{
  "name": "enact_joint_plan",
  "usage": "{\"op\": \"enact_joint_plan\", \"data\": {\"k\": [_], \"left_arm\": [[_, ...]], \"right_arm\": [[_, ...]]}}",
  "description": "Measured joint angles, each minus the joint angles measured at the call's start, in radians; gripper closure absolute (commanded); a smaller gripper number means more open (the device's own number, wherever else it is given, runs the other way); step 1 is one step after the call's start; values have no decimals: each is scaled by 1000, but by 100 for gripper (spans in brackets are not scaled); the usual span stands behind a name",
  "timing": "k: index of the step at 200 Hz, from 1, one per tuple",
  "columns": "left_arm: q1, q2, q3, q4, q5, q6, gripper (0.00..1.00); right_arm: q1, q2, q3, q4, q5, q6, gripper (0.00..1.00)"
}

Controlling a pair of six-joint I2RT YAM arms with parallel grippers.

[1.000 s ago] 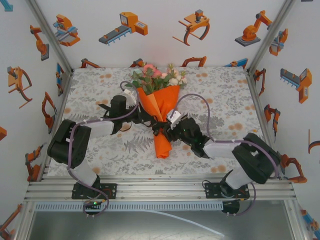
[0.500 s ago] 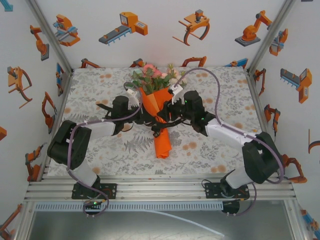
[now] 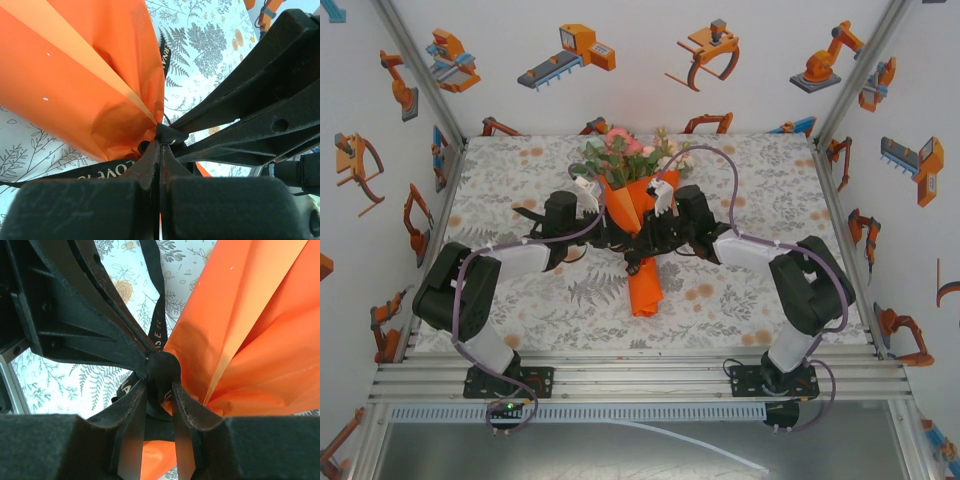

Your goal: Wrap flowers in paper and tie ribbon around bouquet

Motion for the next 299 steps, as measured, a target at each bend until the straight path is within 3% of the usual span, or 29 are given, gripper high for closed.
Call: {"op": "enact_joint_plan", "data": {"k": [13,27,61,91,119,162,197,243,299], "left_arm": [[-2,0,0,0,2,5,100],[-4,0,0,0,4,9,100],[-5,0,0,0,3,13,93],[-8,-6,0,-2,-1,16,64],[-10,-89,-24,-27,-52,8,43],[-38,-392,-105,-142,-238,43,41],[-166,-556,-181,-229,-340,191,42],[-209,-449,-226,-253,-343,285,36],[-225,-259,-192,-171,-306,335,38]], "right_arm": [[0,2,8,3,18,6,62],[0,2,14,13,32,13,61],[1,4,14,26,39,24,86],[1,5,14,41,65,28,100],[1,1,13,49,100,38,100],[1,-37,-1,80,151,71,100],[1,-46,-19,117,162,101,100],[1,-46,-19,123,173,119,100],[1,-46,-19,123,174,120,100]]}}
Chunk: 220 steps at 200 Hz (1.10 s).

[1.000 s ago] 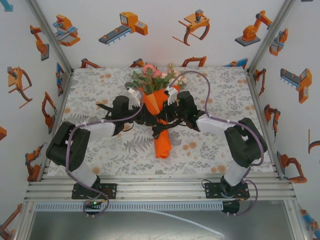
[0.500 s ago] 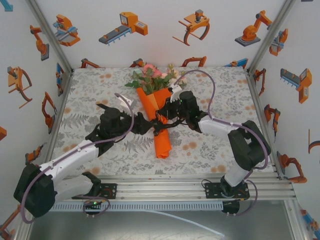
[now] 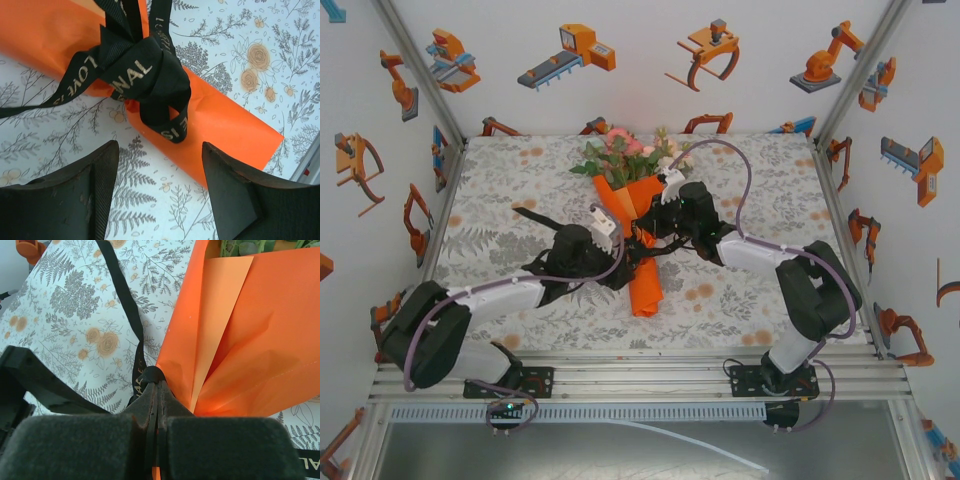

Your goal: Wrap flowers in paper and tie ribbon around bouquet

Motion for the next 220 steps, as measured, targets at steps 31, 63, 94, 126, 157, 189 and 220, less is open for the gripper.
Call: {"op": "enact_joint_plan", "data": {"k": [31,63,94,126,157,189,220], "left_arm": [[-2,69,17,53,7,0,41],[-2,77,20,83,2,-5,66],[-2,63,21,88,-16,-18,99],[1,-23,18,71,-48,-25,100],[23,-135,16,17,-100,-54,100],[54,-199,11,-51,-153,-89,100],[80,-219,10,-115,-205,-122,100]], "right_arm": [[2,0,0,0,0,2,100],[3,0,0,-1,0,2,100],[5,0,0,-9,12,2,100],[5,-8,0,-61,79,-1,100],[5,-47,-6,-115,179,-1,100],[5,-80,-26,-149,267,-1,100],[4,-88,-40,-188,333,0,100]]}}
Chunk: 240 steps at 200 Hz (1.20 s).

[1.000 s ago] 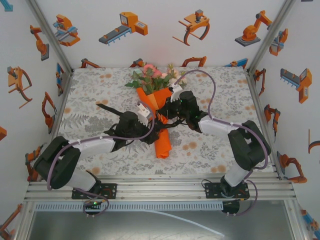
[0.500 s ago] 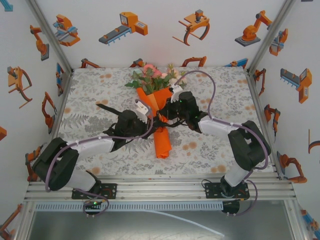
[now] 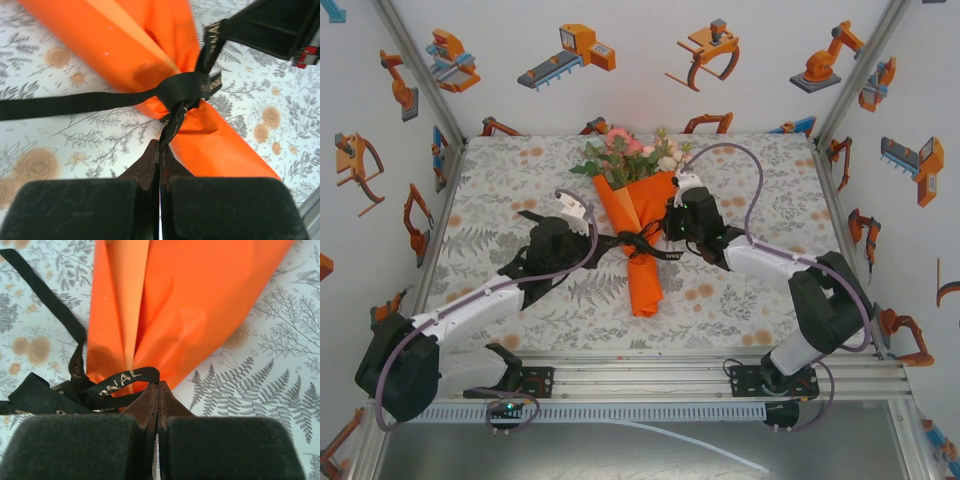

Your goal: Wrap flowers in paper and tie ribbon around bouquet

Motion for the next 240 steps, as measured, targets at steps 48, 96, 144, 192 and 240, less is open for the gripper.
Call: {"op": "enact_joint_plan", "data": {"k": [48,96,144,192,240], "left_arm": [[36,0,-11,-81,-80,-62,100],[158,55,-16,-159,-116,-228,100],[298,123,-21,-203,-64,-391,100],[357,118,-29,-211,-13,-447,100],[395,110,-47,-219,51,-474,100]], "right_arm": [[-4,-24,-20,-42,87,16,100],[-37,-35,-88,-98,159,106,100],[-69,-37,-101,-174,214,215,100],[-95,-43,-103,-233,236,304,100],[-102,-44,-102,-294,265,404,100]]}}
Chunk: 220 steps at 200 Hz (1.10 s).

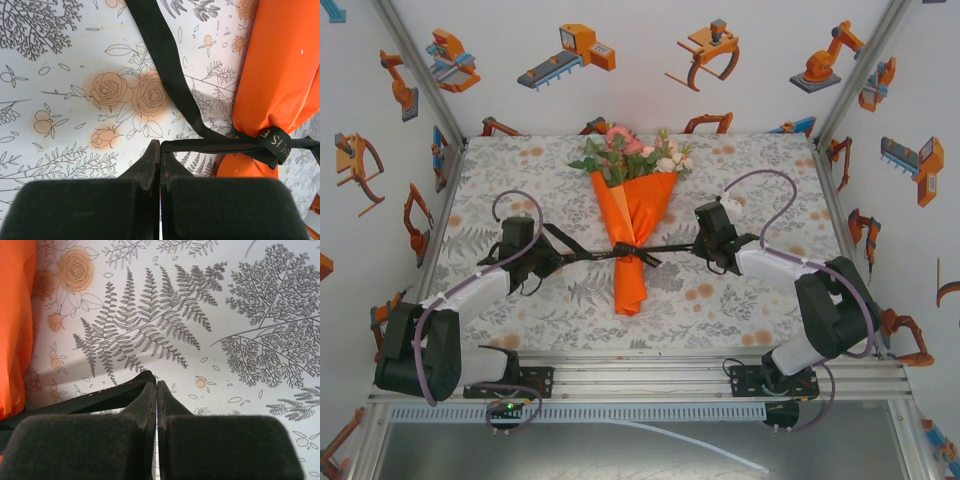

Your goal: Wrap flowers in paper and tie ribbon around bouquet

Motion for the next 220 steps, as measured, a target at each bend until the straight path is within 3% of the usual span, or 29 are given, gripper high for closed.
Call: {"op": "enact_joint_plan", "data": {"k": [53,61,81,89,103,118,140,156,164,179,197,220], "left_arm": [[10,-8,-9,5,64,-3,100],[14,-14,-19,23,81,5,91],[20,-65,-55,52,75,39,67],[23,-101,-67,54,57,54,57],[7,-184,-72,50,21,91,40],[-30,-291,-70,52,-17,142,33],[-68,-428,-63,55,-98,224,18],[-72,-499,-64,63,-233,288,1],[-71,-518,-69,78,-320,325,3],[-53,-526,-113,156,-459,421,3],[2,-474,-190,262,-536,523,3],[114,-281,-231,344,-560,593,3]], "right_arm": [[-23,-37,-5,-45,2,70,100],[-28,-55,-19,-22,-15,53,100],[-39,-113,-58,10,-58,-19,65],[-49,-144,-68,9,-69,-53,56],[-60,-211,-76,10,-93,-95,50],[-60,-299,-76,13,-103,-131,38],[-69,-402,-75,32,-85,-196,36],[-99,-427,-72,33,-7,-256,32],[-127,-425,-73,33,47,-285,25],[-201,-412,-88,55,157,-337,1],[-302,-385,-140,109,232,-398,1],[-409,-288,-226,205,239,-470,1]]}}
